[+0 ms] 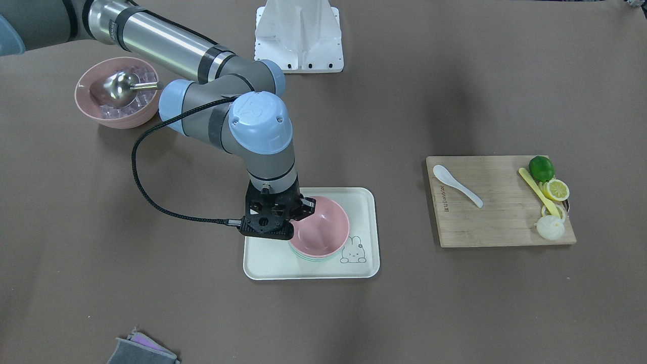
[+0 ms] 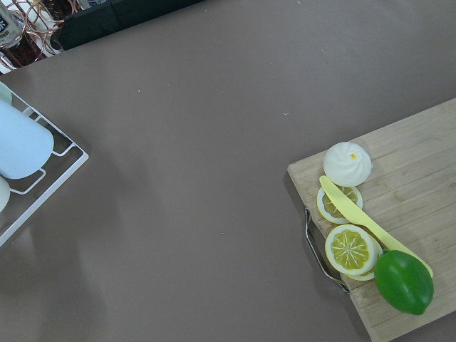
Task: Stack pink bowl on green and place spoon
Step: 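Lower the pink bowl onto the green bowl stack and release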
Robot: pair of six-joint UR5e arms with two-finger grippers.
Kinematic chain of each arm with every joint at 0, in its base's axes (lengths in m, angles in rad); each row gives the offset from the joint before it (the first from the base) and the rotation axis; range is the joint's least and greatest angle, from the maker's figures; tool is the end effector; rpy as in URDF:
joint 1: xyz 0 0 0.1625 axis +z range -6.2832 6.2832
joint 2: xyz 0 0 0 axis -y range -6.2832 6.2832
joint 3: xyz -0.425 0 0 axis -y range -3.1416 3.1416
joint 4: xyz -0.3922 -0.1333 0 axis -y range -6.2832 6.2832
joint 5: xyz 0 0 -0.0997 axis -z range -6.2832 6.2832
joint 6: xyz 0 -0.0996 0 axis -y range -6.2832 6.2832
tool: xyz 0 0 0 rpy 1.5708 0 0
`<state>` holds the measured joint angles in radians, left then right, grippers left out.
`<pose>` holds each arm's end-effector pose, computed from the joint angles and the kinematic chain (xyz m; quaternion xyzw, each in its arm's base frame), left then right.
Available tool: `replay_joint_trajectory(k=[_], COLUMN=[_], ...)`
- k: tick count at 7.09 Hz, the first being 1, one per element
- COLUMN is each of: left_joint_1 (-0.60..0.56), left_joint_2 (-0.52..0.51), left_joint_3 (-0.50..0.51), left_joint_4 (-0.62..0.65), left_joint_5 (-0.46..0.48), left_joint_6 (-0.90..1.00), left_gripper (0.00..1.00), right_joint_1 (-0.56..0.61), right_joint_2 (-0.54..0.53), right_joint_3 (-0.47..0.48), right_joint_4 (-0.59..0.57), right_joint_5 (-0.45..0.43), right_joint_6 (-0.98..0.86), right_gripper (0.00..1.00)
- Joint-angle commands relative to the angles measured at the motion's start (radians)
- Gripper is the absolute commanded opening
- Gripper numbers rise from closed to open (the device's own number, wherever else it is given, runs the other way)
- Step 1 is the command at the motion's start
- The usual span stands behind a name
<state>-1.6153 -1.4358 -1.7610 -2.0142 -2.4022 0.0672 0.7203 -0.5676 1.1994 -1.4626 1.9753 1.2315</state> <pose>-0.0798 -0.4510 0.5733 0.2472 0.3781 0.1097 0.8854 -0.5469 -0.6052 0.1597 0.0174 -0.4003 0.1016 0.9106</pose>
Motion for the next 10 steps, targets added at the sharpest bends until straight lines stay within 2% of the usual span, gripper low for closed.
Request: replay_joint_trajectory(k=[1, 4, 5, 7, 10], left_joint_1=[0.0, 0.0, 0.0, 0.0, 0.003], left_joint_2=[0.0, 0.0, 0.0, 0.0, -0.009], left_joint_3=[0.0, 0.0, 0.0, 0.002, -0.003], left_joint_4=[0.0, 0.0, 0.0, 0.0, 0.009], left_joint_5=[0.0, 0.0, 0.0, -0.012, -0.012], left_joint_6=[0.0, 0.0, 0.0, -0.001, -0.01], left_gripper=[0.98, 0.98, 0.98, 0.98, 0.98], right_joint_1=[-0.008, -0.015, -0.015, -0.016, 0.014], right_joint_2=[-0.001, -0.001, -0.001, -0.005, -0.02], right_joint_3=[-0.001, -0.001, -0.001, -0.001, 0.011], right_joint_4=[-0.013, -0.012, -0.012, -0.012, -0.012], right_joint_5=[0.002, 0.002, -0.003, -0.033, -0.026], right_joint_6=[-0.001, -0.003, -0.01, -0.023, -0.049], right_gripper=[0.0, 0.0, 0.13, 0.99, 1.0])
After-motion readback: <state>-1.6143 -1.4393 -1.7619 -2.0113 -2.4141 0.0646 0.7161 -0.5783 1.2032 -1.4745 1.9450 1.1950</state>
